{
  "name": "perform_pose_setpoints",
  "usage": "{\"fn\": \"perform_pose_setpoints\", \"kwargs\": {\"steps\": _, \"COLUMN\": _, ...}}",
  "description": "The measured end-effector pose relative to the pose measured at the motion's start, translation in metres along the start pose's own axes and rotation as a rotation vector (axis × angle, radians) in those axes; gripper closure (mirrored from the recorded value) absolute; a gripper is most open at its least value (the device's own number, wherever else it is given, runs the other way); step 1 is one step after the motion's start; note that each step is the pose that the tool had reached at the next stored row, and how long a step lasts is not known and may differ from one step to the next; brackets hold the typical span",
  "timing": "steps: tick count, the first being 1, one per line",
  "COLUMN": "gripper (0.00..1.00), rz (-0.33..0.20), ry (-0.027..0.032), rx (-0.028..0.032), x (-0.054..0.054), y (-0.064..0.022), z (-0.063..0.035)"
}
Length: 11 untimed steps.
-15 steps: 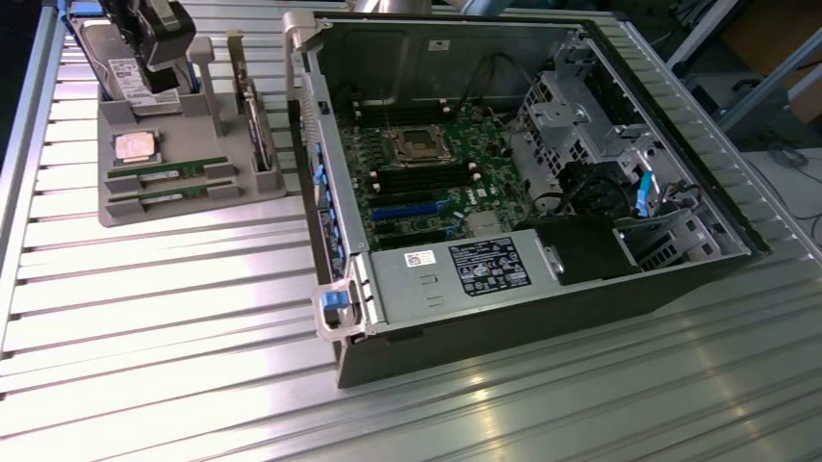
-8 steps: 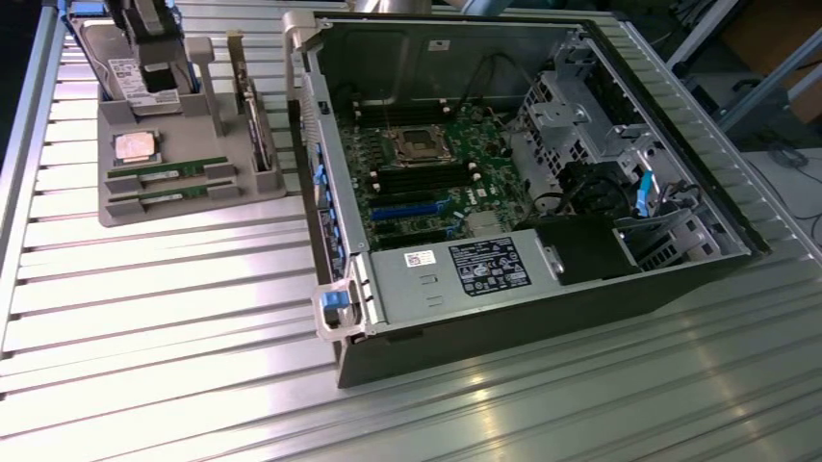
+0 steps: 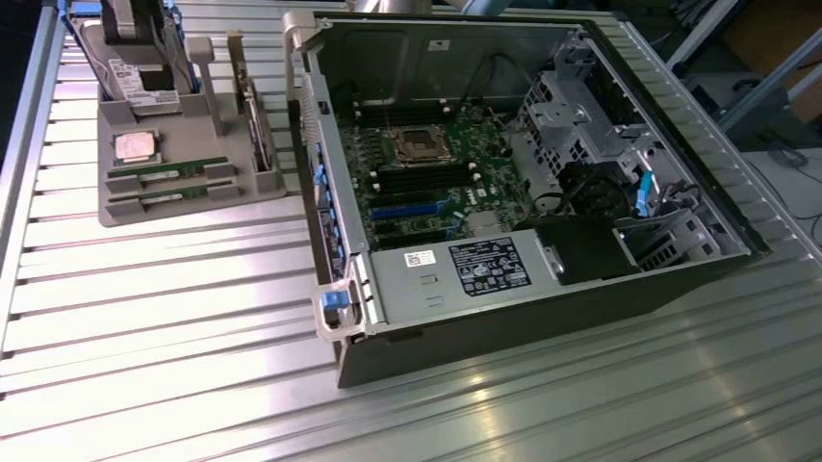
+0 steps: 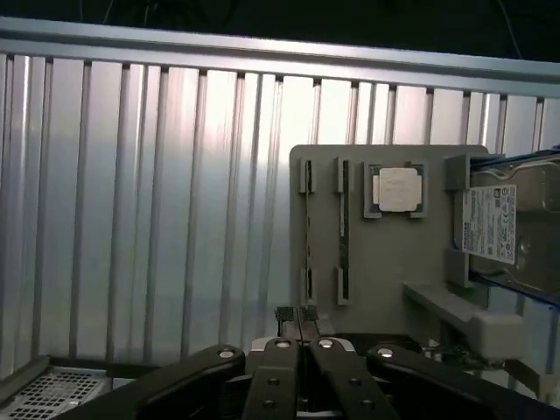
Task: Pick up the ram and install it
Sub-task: 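Pick up the ram and move it above insertion slot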
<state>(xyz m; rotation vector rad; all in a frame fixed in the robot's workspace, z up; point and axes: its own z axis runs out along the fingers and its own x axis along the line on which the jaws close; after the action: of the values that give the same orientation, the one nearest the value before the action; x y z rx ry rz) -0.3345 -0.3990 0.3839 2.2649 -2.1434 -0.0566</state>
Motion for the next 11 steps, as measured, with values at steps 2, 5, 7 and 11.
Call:
{"fn": "perform_pose_setpoints", "kwargs": {"steps": 2, "gripper": 0.89, "rz": 0.031, "ry": -0.0013, "rx": 0.0003, "x": 0.0000, "y": 0.0000, "z": 0.0002}}
{"fn": "perform_pose_setpoints", "kwargs": {"steps": 5, "gripper": 0.89, "rz": 0.089, "ry": -0.0037, "rx": 0.0009, "x": 0.0000, "y": 0.0000, "z": 0.0004}}
{"fn": "perform_pose_setpoints", "kwargs": {"steps": 7, "gripper": 0.89, "rz": 0.169, "ry": -0.0070, "rx": 0.0018, "x": 0.0000, "y": 0.0000, "z": 0.0007}}
{"fn": "perform_pose_setpoints", "kwargs": {"steps": 11, "gripper": 0.89, "rz": 0.246, "ry": -0.0102, "rx": 0.0026, "x": 0.0000, "y": -0.0001, "z": 0.0009}}
